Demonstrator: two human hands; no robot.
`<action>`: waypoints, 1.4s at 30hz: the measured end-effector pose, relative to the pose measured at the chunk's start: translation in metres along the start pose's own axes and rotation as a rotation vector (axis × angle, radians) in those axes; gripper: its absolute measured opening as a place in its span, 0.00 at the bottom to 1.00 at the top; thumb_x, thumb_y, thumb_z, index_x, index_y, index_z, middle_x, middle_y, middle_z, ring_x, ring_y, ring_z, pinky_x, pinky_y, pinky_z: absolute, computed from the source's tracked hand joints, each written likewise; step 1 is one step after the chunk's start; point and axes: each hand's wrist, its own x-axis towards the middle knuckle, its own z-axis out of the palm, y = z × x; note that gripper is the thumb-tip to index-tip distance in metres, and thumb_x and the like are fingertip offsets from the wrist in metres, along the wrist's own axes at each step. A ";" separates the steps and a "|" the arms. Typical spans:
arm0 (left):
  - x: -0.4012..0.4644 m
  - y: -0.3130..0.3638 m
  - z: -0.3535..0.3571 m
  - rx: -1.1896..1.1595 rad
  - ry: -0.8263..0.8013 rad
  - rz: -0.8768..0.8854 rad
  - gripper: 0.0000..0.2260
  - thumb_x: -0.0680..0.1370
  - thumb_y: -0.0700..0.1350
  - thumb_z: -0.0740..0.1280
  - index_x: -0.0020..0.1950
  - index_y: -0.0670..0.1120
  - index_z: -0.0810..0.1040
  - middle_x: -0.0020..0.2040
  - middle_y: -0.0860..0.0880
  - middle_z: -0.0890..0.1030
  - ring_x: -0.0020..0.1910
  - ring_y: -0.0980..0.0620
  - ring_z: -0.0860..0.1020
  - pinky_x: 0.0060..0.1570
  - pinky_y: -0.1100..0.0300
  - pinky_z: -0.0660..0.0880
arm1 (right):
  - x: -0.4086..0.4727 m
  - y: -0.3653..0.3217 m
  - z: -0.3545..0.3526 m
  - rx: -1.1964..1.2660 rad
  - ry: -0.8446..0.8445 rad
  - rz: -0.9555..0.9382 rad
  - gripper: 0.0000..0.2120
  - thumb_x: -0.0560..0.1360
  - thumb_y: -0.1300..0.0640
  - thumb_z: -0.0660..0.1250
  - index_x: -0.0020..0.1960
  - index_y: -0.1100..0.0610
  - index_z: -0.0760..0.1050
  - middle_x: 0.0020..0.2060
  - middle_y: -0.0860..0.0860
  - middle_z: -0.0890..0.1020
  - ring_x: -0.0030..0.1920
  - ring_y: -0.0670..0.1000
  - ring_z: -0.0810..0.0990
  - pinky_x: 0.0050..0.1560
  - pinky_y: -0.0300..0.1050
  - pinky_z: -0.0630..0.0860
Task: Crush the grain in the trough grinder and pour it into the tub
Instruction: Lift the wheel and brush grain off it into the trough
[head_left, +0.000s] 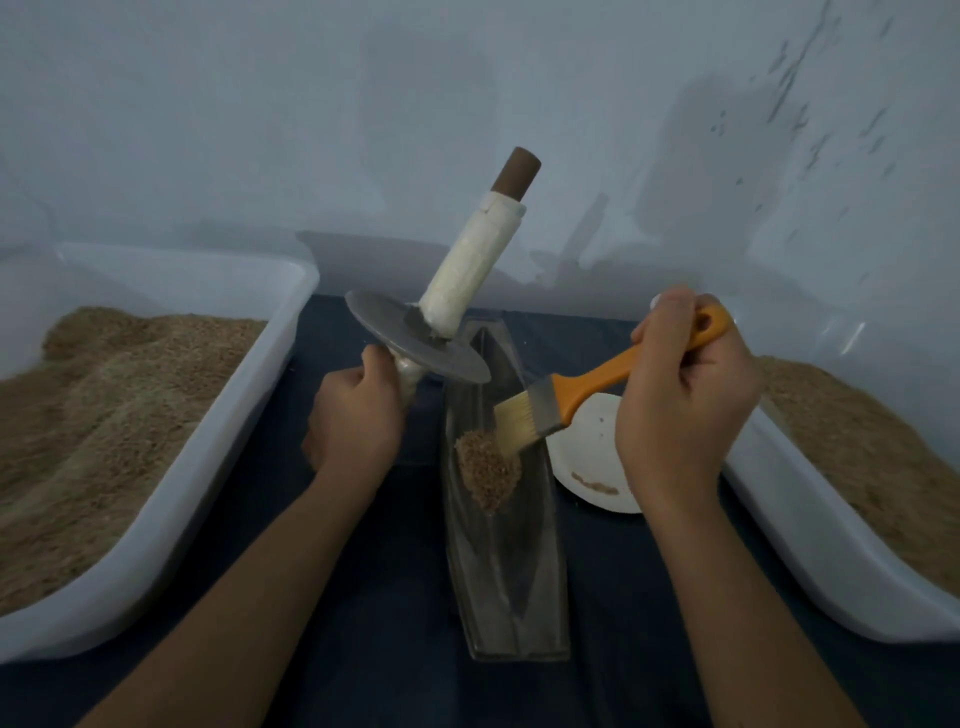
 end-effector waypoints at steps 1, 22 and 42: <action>0.001 -0.001 0.000 0.012 0.012 0.012 0.30 0.76 0.65 0.52 0.34 0.41 0.76 0.36 0.40 0.83 0.38 0.39 0.81 0.44 0.50 0.76 | 0.005 0.001 -0.001 -0.008 0.001 0.003 0.23 0.85 0.52 0.60 0.37 0.66 0.71 0.26 0.53 0.73 0.26 0.52 0.71 0.27 0.42 0.67; 0.000 -0.003 -0.003 0.379 0.049 0.380 0.25 0.80 0.56 0.56 0.25 0.46 0.69 0.25 0.48 0.73 0.27 0.46 0.74 0.32 0.57 0.61 | -0.030 0.028 -0.067 -0.934 -1.035 -0.582 0.18 0.66 0.59 0.82 0.54 0.50 0.83 0.55 0.54 0.81 0.49 0.56 0.79 0.39 0.52 0.78; -0.005 0.001 -0.006 0.742 0.082 0.657 0.26 0.78 0.56 0.55 0.22 0.47 0.68 0.21 0.53 0.67 0.19 0.53 0.66 0.29 0.62 0.56 | 0.023 0.028 0.023 -0.846 -0.913 -0.275 0.23 0.83 0.43 0.52 0.34 0.51 0.72 0.33 0.47 0.73 0.33 0.47 0.72 0.34 0.45 0.62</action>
